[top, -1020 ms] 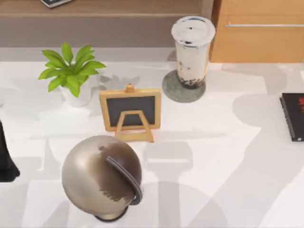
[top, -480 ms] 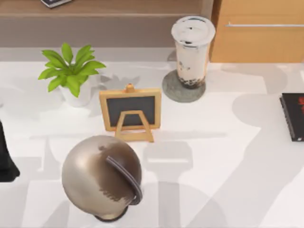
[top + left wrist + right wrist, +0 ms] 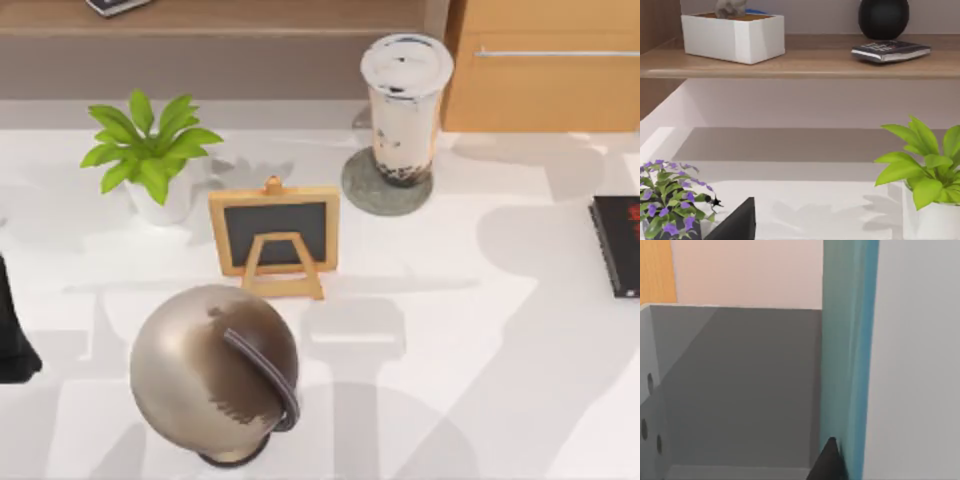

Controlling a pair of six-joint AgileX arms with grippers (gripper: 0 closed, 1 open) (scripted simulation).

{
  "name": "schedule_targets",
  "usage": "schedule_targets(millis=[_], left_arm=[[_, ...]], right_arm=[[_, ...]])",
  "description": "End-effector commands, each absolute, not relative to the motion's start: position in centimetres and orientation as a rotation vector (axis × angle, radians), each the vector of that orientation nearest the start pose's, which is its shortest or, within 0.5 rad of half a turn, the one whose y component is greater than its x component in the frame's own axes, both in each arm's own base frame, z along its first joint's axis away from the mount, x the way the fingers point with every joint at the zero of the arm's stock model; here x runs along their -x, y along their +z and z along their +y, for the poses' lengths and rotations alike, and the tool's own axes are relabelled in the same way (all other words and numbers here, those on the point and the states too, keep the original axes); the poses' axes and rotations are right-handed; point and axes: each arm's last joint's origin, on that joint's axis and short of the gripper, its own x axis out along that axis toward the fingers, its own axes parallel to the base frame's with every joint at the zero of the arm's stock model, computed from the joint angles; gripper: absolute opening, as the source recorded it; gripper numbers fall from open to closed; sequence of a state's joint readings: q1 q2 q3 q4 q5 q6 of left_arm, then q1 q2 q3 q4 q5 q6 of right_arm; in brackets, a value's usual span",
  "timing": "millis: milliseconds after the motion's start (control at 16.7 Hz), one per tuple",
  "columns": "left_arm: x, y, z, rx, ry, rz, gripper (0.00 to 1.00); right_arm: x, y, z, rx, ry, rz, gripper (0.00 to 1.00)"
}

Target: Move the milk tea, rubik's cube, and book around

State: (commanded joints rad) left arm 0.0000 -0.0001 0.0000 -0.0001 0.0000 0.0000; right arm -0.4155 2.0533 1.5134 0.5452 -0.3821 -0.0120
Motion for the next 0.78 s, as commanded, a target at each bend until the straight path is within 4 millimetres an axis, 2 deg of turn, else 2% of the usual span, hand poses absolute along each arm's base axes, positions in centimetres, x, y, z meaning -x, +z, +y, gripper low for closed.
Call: schedule_targets(millis=[240,420,600,780], left_arm=[[-10.6,16.0,-0.1,0.0,0.0,0.0,1.0],[-10.6,16.0,-0.1,0.0,0.0,0.0,1.0],[-10.6,16.0,-0.1,0.0,0.0,0.0,1.0],[-10.6,16.0,-0.1,0.0,0.0,0.0,1.0]], right_arm=[[-45.3,25.9,-17.8,0.026,-0.005,0.0,0.0],[-44.1,27.0,-18.1,0.006,-0.016,-0.036,0.0],[-40.8,29.0,-19.0,-0.048,-0.061,-0.107,0.0],[-36.6,29.9,-19.5,-0.155,-0.115,-0.162,0.0]])
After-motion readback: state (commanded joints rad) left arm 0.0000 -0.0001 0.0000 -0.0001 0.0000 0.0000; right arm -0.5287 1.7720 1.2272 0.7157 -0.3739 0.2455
